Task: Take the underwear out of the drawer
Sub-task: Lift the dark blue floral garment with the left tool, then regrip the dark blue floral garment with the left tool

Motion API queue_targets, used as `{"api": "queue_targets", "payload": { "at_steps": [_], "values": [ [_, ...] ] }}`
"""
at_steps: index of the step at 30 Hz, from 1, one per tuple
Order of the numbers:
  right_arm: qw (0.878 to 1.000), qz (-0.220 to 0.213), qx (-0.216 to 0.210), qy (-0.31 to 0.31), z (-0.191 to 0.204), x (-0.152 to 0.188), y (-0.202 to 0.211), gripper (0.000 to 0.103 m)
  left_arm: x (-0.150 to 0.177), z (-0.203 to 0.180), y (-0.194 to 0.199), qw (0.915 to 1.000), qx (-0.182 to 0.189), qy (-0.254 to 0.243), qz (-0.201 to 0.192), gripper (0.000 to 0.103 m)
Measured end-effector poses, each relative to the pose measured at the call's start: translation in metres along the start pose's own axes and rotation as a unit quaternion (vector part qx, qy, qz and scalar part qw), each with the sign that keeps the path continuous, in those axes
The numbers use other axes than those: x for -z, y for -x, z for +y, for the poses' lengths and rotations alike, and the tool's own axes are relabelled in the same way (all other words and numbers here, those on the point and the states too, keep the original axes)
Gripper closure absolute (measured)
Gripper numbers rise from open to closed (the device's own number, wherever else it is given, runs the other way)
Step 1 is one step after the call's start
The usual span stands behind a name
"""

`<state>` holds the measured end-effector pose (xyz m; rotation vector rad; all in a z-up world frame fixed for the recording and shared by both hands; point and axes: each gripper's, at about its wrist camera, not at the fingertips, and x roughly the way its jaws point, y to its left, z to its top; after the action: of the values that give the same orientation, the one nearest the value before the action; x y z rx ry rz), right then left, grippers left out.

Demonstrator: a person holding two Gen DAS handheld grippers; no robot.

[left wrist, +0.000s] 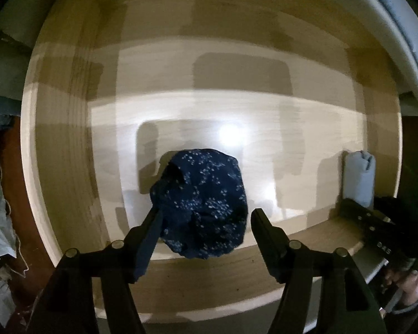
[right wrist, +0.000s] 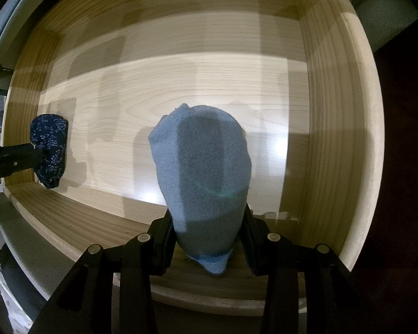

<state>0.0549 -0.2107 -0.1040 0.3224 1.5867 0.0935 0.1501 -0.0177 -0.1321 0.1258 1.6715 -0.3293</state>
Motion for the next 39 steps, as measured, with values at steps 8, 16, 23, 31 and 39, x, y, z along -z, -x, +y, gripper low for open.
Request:
{"api": "queue_targets", "payload": {
  "at_steps": [8,16,23,31,39],
  "values": [
    [1.0,0.0,-0.001,0.0,0.001,0.0,0.0,0.065,-0.003,-0.005,-0.021,0.9995,-0.02,0.006,0.025,0.036],
    [1.0,0.001,-0.004,-0.001,0.003,-0.001,-0.004,0.065,-0.008,-0.005,-0.024,0.9993,-0.019,0.026,0.019,0.034],
    [1.0,0.001,-0.004,-0.001,0.003,-0.001,-0.004,0.065,-0.002,-0.006,-0.018,0.9991,-0.038,0.014,0.01,0.046],
    [1.0,0.001,-0.005,-0.001,-0.002,-0.001,-0.006,0.065,0.006,-0.008,-0.009,0.9993,-0.034,0.017,-0.007,0.067],
    [1.0,0.001,-0.004,0.0,-0.001,-0.001,-0.006,0.065,0.037,-0.02,0.021,0.9953,-0.061,-0.027,-0.07,0.073]
  ]
}}
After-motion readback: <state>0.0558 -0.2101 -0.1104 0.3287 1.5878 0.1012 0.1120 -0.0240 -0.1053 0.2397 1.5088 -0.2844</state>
